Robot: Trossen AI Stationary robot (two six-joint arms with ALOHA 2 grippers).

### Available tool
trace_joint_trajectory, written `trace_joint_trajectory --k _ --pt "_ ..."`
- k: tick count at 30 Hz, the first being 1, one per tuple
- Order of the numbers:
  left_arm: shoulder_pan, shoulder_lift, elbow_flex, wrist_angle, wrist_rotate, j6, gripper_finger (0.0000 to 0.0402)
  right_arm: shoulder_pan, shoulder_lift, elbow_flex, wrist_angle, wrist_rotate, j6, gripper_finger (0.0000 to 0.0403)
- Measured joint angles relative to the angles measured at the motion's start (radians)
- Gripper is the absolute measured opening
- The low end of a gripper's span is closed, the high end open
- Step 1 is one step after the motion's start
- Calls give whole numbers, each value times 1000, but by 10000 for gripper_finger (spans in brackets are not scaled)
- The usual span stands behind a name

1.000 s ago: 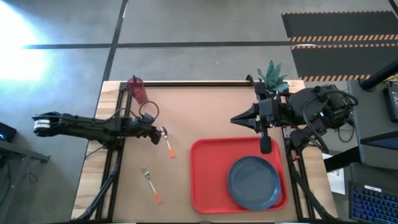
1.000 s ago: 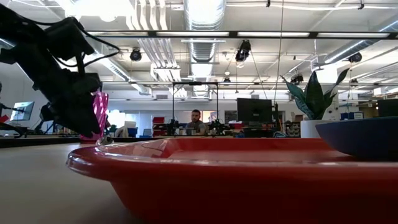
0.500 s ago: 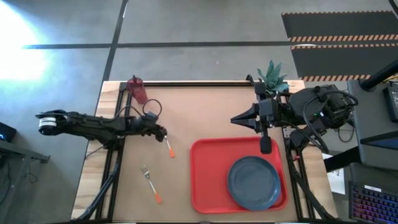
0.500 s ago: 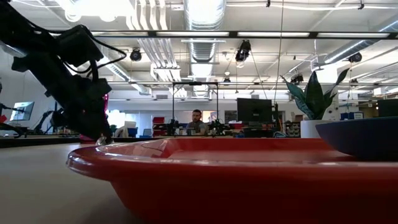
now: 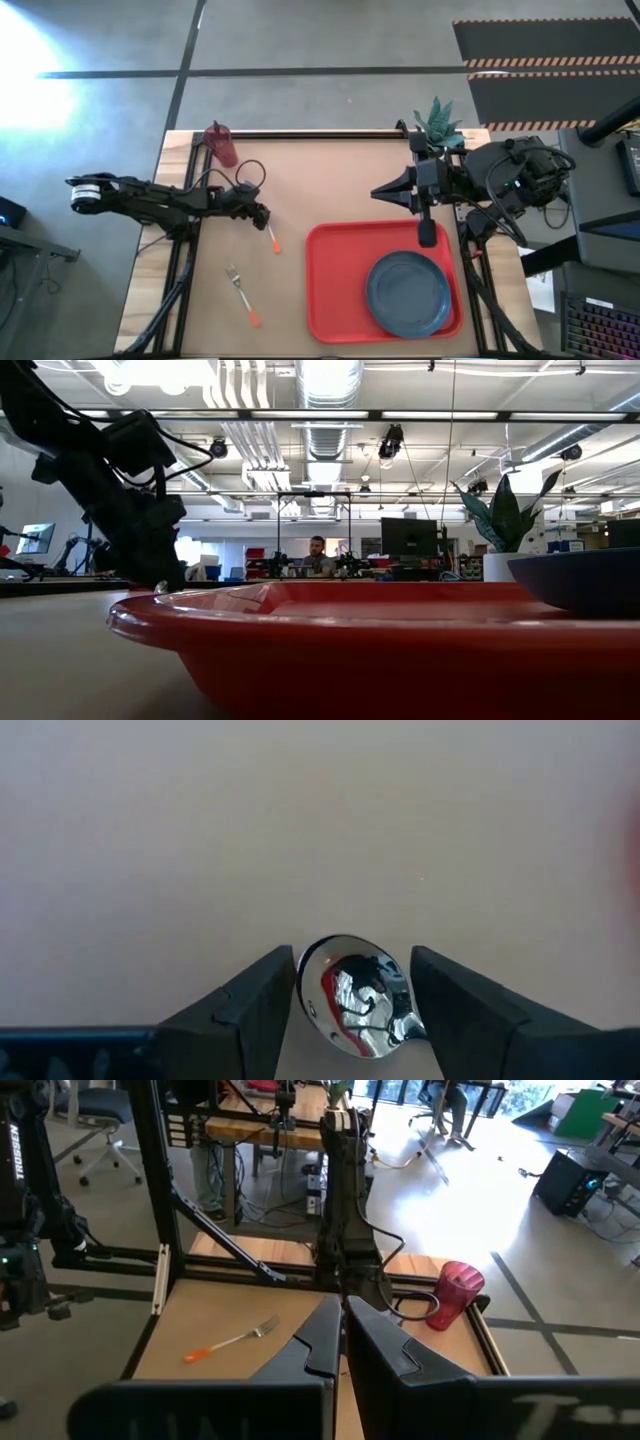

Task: Pick and place plate/cup/fork/spoon on tray
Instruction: Put the orange spoon on the orange serving tray to the left of the blue plate

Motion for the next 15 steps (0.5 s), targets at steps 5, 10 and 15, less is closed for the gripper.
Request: trace_joint_trajectory --k 5,10,15 --pt "0 -57 -1 -8 43 -1 150 0 0 0 0 0 0 9" --pt "1 -91 -3 -93 74 -3 123 0 0 0 0 0 0 9" --pt "1 -95 -7 -102 74 -4 116 0 0 0 0 1 0 9"
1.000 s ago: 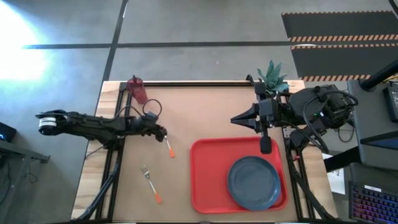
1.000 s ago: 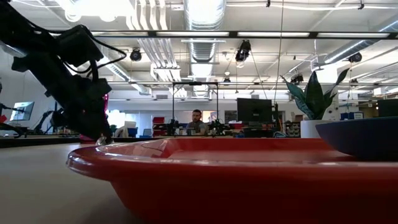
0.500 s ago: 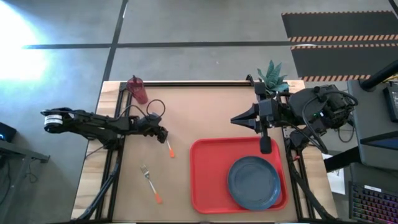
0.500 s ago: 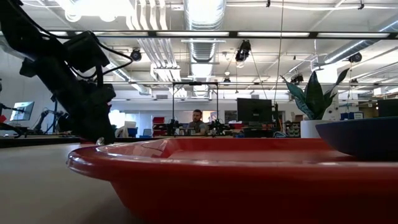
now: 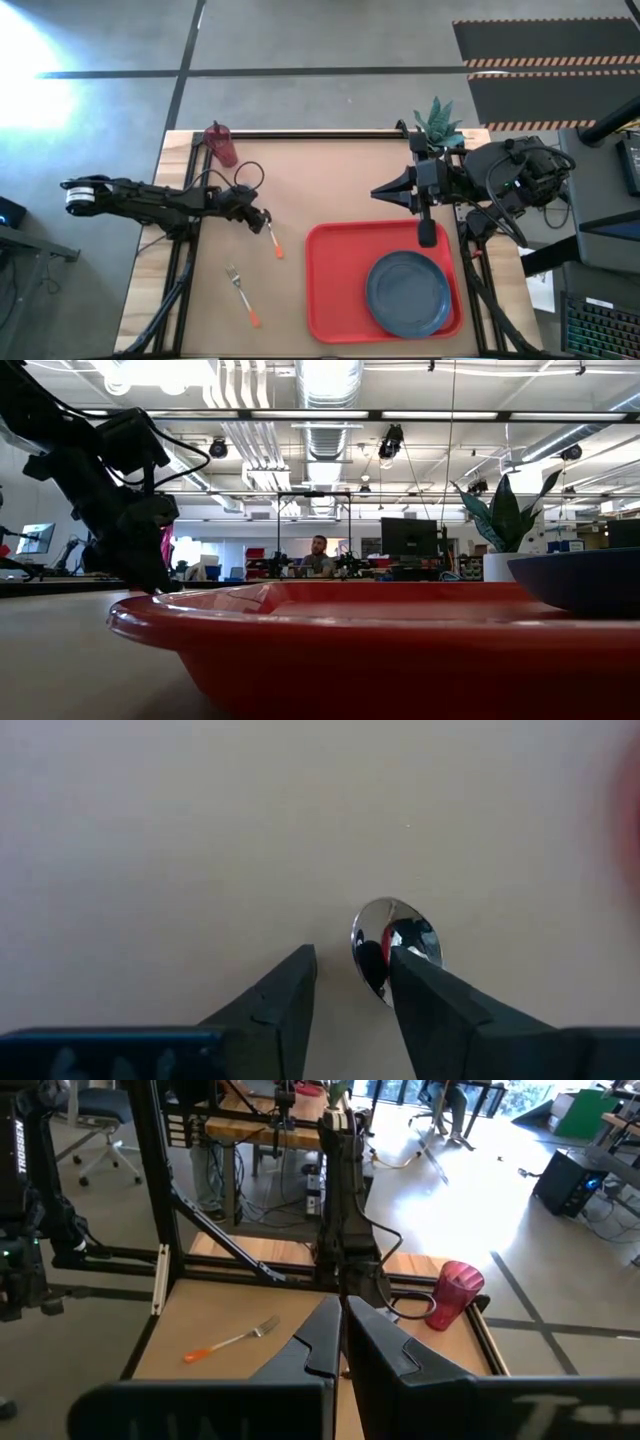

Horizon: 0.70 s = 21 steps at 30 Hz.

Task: Pick and place plate/cup/fork/spoon on tray
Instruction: Put the orange spoon on the orange serving tray to the left of the blue plate

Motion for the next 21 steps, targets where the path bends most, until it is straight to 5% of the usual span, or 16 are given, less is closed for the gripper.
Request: trace_joint_trajectory --k 6,12,21 --pt "0 0 -2 7 -13 0 106 0 0 0 0 1 0 9" --pt "0 0 -2 28 -58 -10 14 0 0 0 0 34 4 9" --pt "0 1 -3 85 -70 -5 1 0 0 0 -1 52 8 9"
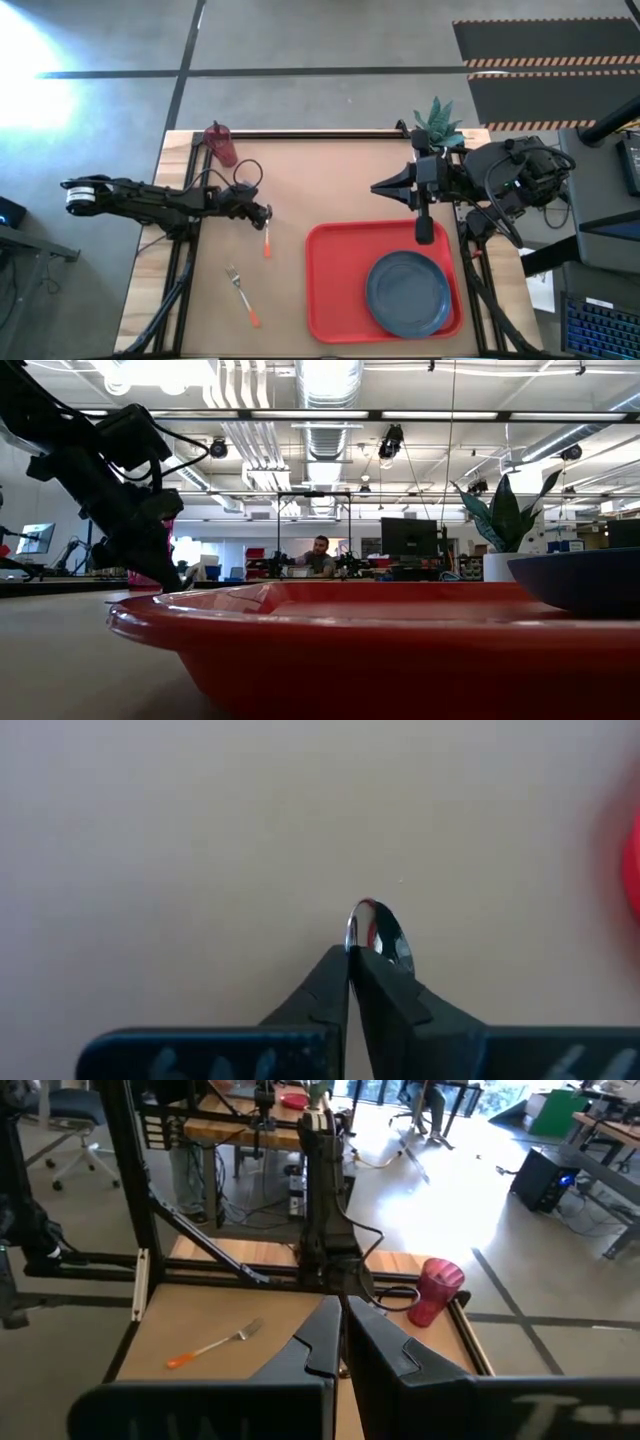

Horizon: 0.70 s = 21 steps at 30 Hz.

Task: Pick and place plate/cup/fork/spoon on tray
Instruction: Put the orange spoon on the orange serving tray to the left of the blue plate

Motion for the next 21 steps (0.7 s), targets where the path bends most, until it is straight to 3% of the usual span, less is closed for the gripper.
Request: trace_joint_trajectory --k 9,21 --pt "0 -28 33 9 -2 -11 1 0 0 0 0 0 12 9" --pt "-1 -227 129 13 -17 15 1 0 0 0 -49 2 16 9"
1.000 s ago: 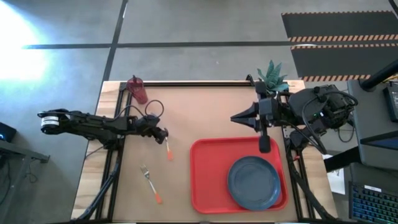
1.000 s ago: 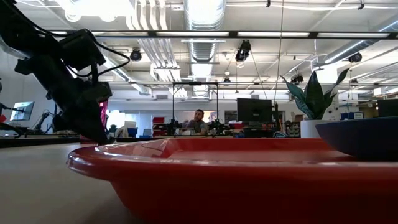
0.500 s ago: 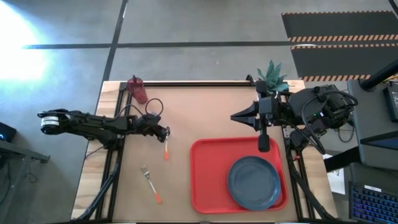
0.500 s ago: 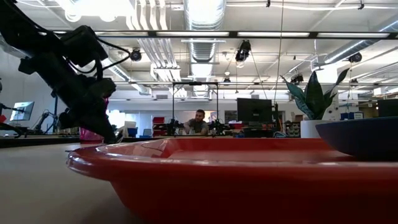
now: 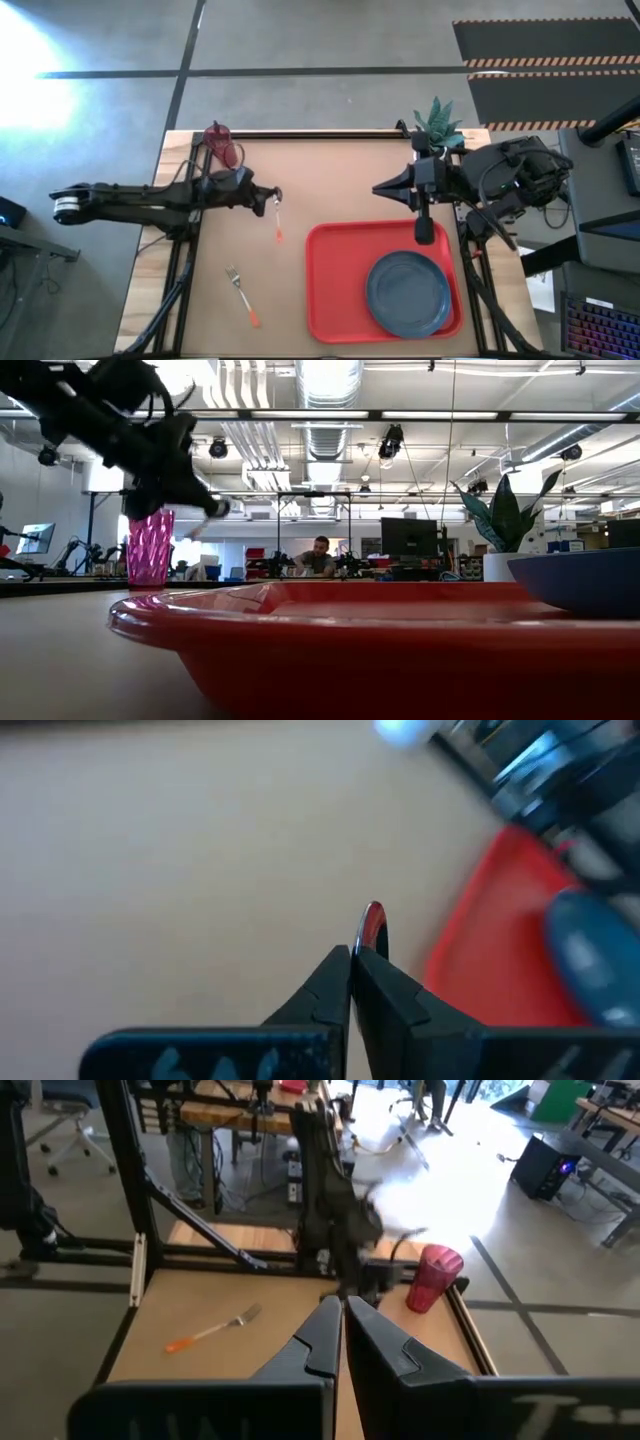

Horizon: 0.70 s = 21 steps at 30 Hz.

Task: Pick and place plate/cup/fork/spoon on tray
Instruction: Put the orange spoon on the orange serving tray to the left of the blue plate

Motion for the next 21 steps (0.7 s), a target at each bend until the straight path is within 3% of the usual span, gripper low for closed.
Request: trace_joint_trajectory --k 8,21 --pt "-29 -64 141 0 41 54 0 0 0 0 -64 79 36 9" --pt "-208 176 362 36 47 126 0 -1 0 0 -73 79 47 9"
